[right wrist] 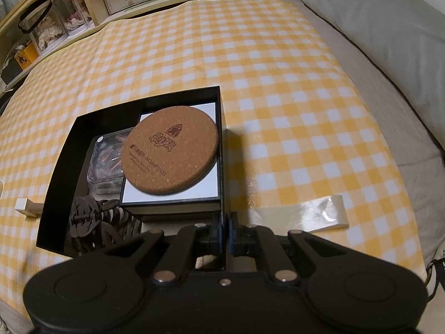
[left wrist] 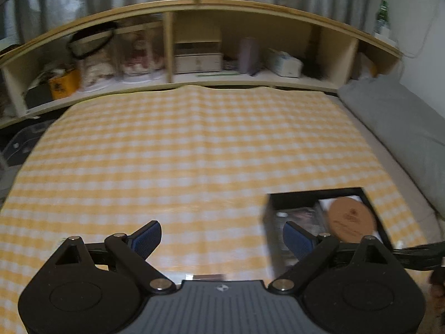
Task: Organize rigid objects
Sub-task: 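Grasp the round white tape measure with the left tool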
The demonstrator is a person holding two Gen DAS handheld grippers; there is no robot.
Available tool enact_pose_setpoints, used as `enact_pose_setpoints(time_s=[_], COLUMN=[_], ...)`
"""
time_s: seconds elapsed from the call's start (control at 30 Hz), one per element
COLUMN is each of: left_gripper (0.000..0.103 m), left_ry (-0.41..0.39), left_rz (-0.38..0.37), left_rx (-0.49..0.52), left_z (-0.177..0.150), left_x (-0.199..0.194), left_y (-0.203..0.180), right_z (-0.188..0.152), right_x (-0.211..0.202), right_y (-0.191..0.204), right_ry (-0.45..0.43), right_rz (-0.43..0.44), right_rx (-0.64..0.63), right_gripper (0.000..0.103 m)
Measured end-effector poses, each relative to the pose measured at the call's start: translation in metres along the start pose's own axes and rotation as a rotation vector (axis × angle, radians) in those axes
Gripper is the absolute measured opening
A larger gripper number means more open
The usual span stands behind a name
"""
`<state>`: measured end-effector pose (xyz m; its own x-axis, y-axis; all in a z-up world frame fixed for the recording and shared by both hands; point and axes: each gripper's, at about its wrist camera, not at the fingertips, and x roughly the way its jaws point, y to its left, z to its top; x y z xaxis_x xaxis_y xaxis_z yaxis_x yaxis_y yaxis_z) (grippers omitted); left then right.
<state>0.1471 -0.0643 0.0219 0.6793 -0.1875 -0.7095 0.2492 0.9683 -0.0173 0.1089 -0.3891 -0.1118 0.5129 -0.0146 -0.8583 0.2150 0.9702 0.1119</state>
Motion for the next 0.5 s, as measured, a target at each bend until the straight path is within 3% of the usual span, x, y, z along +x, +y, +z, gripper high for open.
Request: enact_pose_setpoints(time_s=[0.33, 0.5], left_gripper=[0.098, 0.099], left_ry=[0.002, 0.041], left_rz=[0.162, 0.229], left_rx=[-0.077, -0.147], left_z=[-0.009, -0.015], left_x=[0.021, 0.042], left_y=[0.094, 0.147], right_z=[0.0, 0.001], right_x=[0.001, 0.003], right_y=[0.003, 0.003], right_ry=[0.012, 0.012], right_rz=[-0.021, -0.029], right_rx=[-0.001, 0.003], right_gripper=[0.007, 0.019])
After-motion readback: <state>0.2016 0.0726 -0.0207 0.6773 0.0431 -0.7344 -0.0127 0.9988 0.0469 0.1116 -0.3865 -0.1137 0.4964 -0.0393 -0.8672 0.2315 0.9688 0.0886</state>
